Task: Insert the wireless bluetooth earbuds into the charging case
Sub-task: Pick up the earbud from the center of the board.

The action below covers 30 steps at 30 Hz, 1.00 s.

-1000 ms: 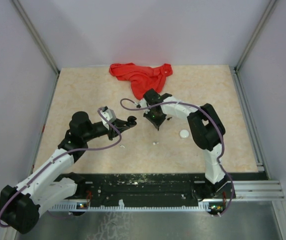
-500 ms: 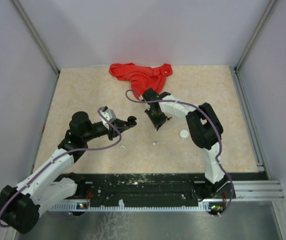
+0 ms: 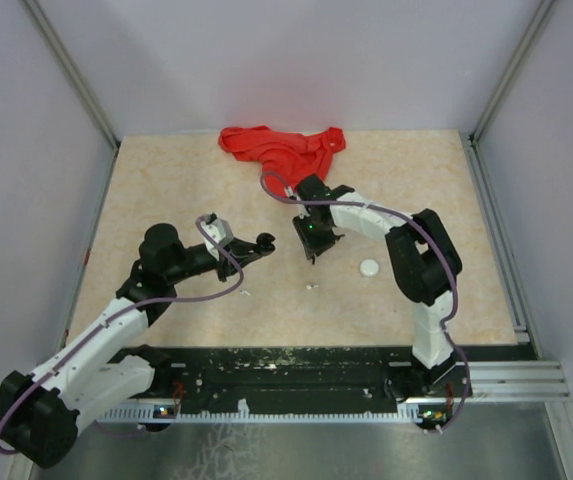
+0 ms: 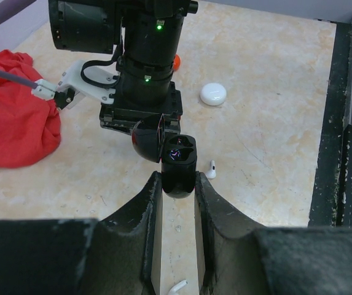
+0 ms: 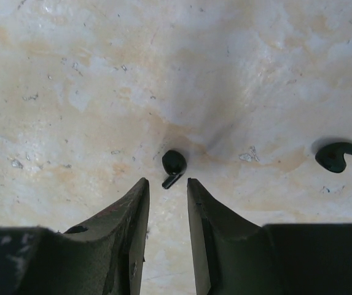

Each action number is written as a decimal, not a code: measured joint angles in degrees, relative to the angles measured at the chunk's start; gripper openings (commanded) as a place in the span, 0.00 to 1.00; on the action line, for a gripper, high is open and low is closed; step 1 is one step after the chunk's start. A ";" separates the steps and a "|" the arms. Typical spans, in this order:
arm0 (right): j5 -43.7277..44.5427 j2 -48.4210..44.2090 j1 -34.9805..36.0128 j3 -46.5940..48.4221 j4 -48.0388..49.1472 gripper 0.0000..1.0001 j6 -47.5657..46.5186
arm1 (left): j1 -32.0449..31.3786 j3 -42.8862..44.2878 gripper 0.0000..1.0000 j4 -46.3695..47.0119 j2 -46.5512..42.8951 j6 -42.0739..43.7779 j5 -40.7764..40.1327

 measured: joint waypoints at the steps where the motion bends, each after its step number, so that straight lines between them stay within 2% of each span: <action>1: -0.52 -0.72 -0.37 -1.01 0.76 0.31 -0.31 | -0.09 0.00 0.01 0.00 -0.07 0.00 0.00; 12: -3.54 -2.93 -2.58 -5.60 5.90 0.28 0.74 | -0.31 0.00 0.01 0.00 -0.11 0.00 0.00; 16: -3.56 -2.93 -2.54 -5.62 7.21 0.23 2.97 | -0.44 0.00 0.01 -0.02 -0.11 0.00 0.02; 23: -0.70 -2.05 -1.64 -5.55 6.93 0.23 5.44 | -0.44 0.00 0.01 -0.02 -0.11 0.00 0.02; 30: 5.14 0.13 2.34 -3.43 4.72 0.21 7.39 | -0.50 0.00 0.01 -0.02 -0.11 0.00 0.04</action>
